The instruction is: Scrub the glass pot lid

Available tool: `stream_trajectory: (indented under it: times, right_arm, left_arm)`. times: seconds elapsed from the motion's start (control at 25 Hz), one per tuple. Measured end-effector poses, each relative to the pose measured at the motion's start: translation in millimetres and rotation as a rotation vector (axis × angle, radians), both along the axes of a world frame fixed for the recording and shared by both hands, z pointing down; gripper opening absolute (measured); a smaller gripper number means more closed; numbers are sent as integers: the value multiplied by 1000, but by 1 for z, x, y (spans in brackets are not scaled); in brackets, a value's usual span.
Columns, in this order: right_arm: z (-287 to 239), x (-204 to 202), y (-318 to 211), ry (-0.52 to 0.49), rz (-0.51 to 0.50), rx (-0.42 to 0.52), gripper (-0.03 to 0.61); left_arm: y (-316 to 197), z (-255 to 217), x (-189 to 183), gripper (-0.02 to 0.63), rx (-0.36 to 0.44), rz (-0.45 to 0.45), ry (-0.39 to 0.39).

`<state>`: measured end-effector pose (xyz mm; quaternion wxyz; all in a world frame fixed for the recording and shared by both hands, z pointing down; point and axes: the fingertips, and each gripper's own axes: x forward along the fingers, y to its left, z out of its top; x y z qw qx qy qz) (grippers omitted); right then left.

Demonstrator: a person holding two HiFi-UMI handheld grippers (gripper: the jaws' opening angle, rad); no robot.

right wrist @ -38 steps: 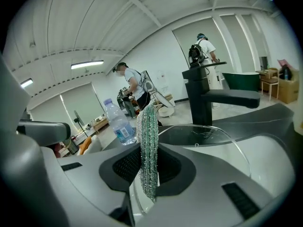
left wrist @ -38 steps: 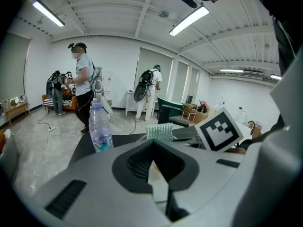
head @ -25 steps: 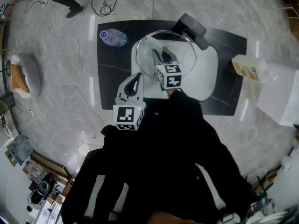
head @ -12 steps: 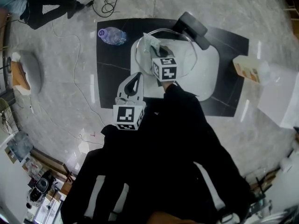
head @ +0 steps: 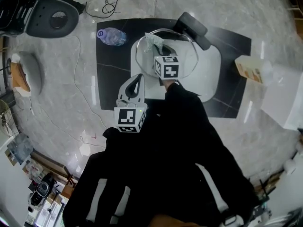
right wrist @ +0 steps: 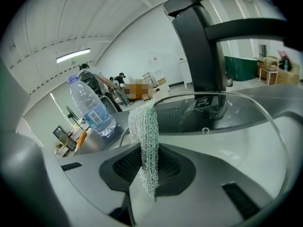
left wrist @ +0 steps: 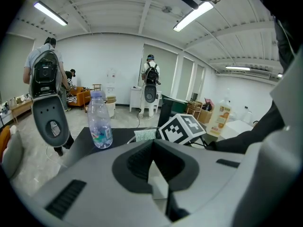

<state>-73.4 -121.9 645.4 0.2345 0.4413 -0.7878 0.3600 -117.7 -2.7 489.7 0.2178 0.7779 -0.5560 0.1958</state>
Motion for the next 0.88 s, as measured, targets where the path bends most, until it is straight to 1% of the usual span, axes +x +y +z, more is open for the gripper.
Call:
stream_trajectory:
  times: [0.36, 0.88]
  right_arm:
    - [-1, 13, -5, 14, 29, 5, 69]
    - [0, 39, -8, 27, 88, -1, 69]
  left_arm:
    - [-2, -2, 0, 3, 2, 14, -12]
    - [-9, -6, 9, 3, 13, 52, -7]
